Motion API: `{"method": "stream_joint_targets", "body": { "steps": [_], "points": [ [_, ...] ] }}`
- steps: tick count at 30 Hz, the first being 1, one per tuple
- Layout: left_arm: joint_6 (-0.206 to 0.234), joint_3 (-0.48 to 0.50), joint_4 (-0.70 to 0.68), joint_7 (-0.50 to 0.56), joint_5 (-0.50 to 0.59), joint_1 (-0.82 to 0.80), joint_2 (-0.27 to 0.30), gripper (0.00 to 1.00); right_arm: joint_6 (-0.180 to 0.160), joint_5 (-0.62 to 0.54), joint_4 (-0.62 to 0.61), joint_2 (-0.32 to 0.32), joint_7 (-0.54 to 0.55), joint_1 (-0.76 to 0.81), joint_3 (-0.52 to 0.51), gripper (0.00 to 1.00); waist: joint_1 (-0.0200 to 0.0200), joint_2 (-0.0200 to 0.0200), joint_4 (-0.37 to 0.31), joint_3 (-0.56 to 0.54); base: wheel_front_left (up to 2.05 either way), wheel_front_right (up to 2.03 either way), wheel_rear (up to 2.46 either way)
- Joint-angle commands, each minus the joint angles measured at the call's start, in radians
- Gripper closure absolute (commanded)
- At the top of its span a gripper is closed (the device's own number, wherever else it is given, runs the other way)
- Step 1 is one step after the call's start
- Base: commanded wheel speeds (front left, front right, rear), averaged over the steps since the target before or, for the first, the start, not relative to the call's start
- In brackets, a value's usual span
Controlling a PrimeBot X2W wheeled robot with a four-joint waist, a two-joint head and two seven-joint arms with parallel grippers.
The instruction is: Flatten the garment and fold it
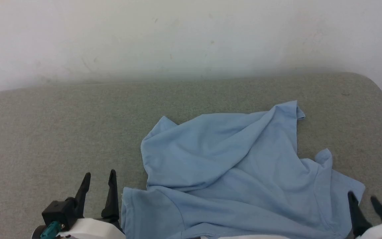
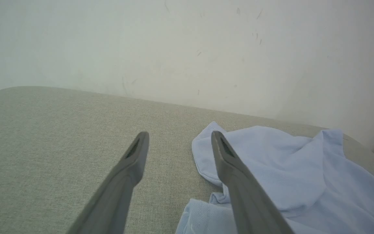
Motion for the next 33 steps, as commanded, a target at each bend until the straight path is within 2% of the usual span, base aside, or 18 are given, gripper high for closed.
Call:
{"method": "stream_joint_targets", "body": {
  "steps": [1,5,11,17,22,27,33],
  "points": [
    [0.007,-0.003,0.001,0.006,0.001,-0.001,0.01,0.0,-0.001,-0.012,-0.01,0.003,-0.024,-0.023,0.0,0.0,0.0,0.0,0.005,0.0,0.0,0.0,0.0],
    [0.001,-0.026,-0.003,0.071,-0.005,0.002,0.019,0.0,-0.001,-0.072,-0.03,0.003,-0.111,-0.052,0.024,0.0,0.0,0.0,0.017,-0.002,0.0,0.0,0.0],
    [-0.026,-0.086,-0.016,0.281,-0.032,0.017,0.063,0.0,-0.001,-0.137,-0.078,0.003,-0.116,-0.037,0.076,0.0,0.0,0.0,0.021,-0.008,0.0,0.0,0.0],
    [-0.091,-0.177,-0.058,0.518,-0.034,0.036,0.154,0.0,-0.001,-0.138,-0.136,0.003,-0.091,-0.015,0.114,0.0,0.0,0.0,0.008,-0.012,0.0,0.0,0.0],
    [-0.143,-0.249,-0.103,0.668,-0.044,0.061,0.207,0.0,-0.001,-0.132,-0.153,0.003,-0.076,-0.003,0.127,0.0,0.0,0.0,-0.001,-0.017,0.0,0.0,0.0],
    [-0.156,-0.296,-0.08,0.741,-0.017,0.045,0.229,0.0,-0.001,-0.11,-0.161,0.003,-0.074,-0.002,0.129,0.0,0.0,0.0,-0.005,-0.003,0.0,0.0,0.0],
    [-0.163,-0.332,0.055,0.748,0.026,-0.026,0.209,0.0,-0.001,-0.096,-0.154,0.003,-0.08,-0.017,0.138,0.0,0.0,0.0,-0.016,0.024,0.0,0.0,0.0]
  ]
}}
